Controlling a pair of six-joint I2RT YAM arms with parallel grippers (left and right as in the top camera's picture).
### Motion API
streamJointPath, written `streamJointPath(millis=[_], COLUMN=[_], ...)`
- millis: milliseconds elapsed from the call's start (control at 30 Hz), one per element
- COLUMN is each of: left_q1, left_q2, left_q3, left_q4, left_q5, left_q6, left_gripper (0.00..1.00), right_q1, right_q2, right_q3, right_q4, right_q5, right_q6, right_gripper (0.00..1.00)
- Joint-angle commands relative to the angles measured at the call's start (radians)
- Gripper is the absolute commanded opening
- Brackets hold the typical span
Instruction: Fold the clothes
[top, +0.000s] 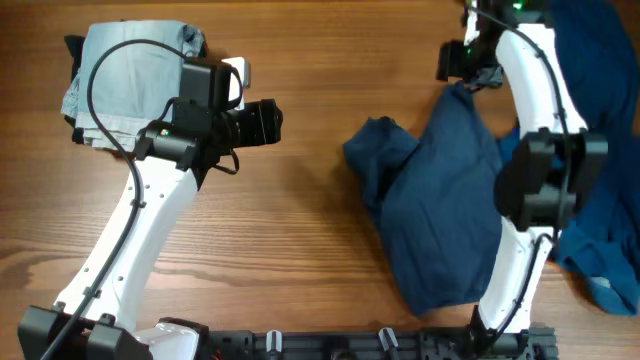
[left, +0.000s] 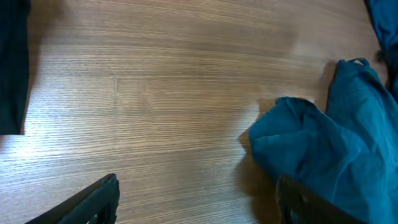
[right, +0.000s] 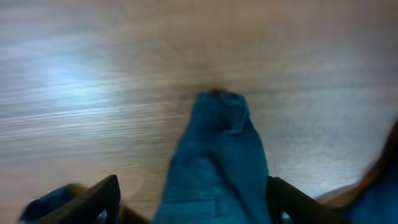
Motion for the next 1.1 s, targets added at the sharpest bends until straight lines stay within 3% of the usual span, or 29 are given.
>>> streamJointPath(millis=[0, 67, 233, 267, 300, 333, 433, 500, 533, 633, 900, 1067], left_q1=[0.009, 0.009, 0.009, 0.009, 0.009, 0.009, 0.009, 0.009, 0.009, 0.009, 0.009, 0.014], left_q2=[0.008, 0.008, 0.008, 0.008, 0.008, 0.008, 0.008, 0.008, 0.008, 0.008, 0.008, 0.038], left_q3=[-0.005, -0.005, -0.005, -0.005, -0.005, -0.005, -0.005, -0.005, -0.005, -0.005, -0.005, -0.005], left_q4=[-0.005, -0.009, -0.011, -0.011, -0.011, -0.011, -0.011, -0.001, 0.012, 0.043, 0.205, 0.414], left_q5=[0.009, 0.009, 0.009, 0.009, 0.009, 0.009, 0.008, 0.008, 0.009, 0.009, 0.010, 0.167], left_q6=[0.005, 0.005, 0.005, 0.005, 0.005, 0.005, 0.005, 0.005, 0.005, 0.005, 0.006, 0.062], left_gripper=[0.80, 0.80, 0.80, 0.80, 0.80, 0.80, 0.70, 0.43, 0.34, 0.22, 0.20, 0.38], right_q1=[-0.027, -0.036, -0.037, -0.037, -0.037, -0.037, -0.037, -0.037, -0.037, -0.035, 0.096, 0.129], right_q2=[0.061, 0.096, 0.144, 0.153, 0.160, 0.161, 0.121, 0.034, -0.041, -0.249, -0.619, -0.697], right_q3=[0.002, 0.002, 0.002, 0.002, 0.002, 0.002, 0.023, 0.048, 0.064, 0.069, 0.069, 0.069], right_q4=[-0.016, -0.022, -0.020, -0.020, -0.020, -0.014, -0.010, -0.005, 0.006, 0.042, 0.067, -0.117], right_q5=[0.053, 0.051, 0.051, 0.051, 0.051, 0.050, 0.013, -0.077, -0.148, -0.283, -0.373, -0.467], right_q6=[0.066, 0.068, 0.065, 0.062, 0.064, 0.064, 0.047, 0.018, -0.006, -0.031, -0.136, -0.251], right_gripper=[0.74, 0.73, 0.48, 0.41, 0.26, 0.04, 0.04, 0.04, 0.04, 0.04, 0.04, 0.04])
